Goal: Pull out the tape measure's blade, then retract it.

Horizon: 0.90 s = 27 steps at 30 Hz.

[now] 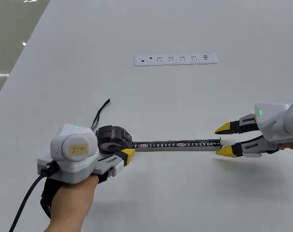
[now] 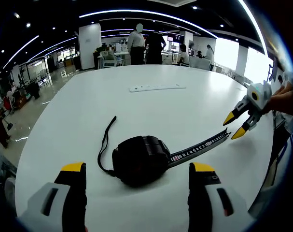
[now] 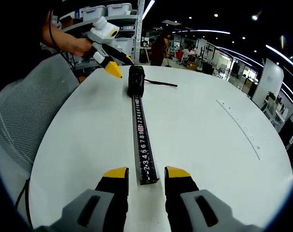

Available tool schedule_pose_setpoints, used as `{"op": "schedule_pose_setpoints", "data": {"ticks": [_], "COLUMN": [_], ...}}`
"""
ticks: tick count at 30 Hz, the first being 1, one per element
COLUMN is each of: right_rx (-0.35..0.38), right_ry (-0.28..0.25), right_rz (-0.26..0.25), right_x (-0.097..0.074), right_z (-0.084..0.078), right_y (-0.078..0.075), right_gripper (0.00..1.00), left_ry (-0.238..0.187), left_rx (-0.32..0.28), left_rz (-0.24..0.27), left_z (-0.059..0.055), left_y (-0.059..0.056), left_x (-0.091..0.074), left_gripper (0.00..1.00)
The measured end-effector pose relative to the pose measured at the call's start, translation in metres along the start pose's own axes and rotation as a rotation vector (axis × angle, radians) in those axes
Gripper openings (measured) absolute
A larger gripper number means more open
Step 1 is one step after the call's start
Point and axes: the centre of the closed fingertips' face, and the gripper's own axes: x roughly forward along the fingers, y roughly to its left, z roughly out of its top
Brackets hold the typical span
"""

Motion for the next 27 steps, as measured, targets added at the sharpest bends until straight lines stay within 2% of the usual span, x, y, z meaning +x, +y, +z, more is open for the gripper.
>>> {"op": "schedule_pose_setpoints", "data": {"ticks": [6, 10, 14, 21, 27], "right_rx": [-0.014, -0.059, -0.064, -0.079, -0.095], "right_ry": [-0.008, 0.013, 0.02, 0.033, 0.037], "right_rz": [0.02, 0.08, 0.095, 0.126, 0.147], "right_x": [0.002, -0.001, -0.006, -0.004, 0.001], "right_z": [-0.001, -0.004, -0.007, -0.013, -0.016], "right_y": [-0.004, -0.002, -0.006, -0.002, 0.003], "right_gripper": [0.28, 0.27, 0.27, 0.25, 0.23], "left_ry": [0.004, 0.004, 0.002, 0.008, 0.01], "left_rx": [-0.01, -0.012, -0.009, -0.009, -0.019], "left_rz": [0.009, 0.009, 0.014, 0.022, 0.039], "left_z": [0.003, 0.004, 0.005, 0.006, 0.006], "left_y": [0.001, 0.001, 0.0, -0.003, -0.001], "left_x": [0.005, 0.008, 0.01, 0.015, 0.019], "left_gripper": [0.84, 0.83, 0.82, 0.83, 0.82]}}
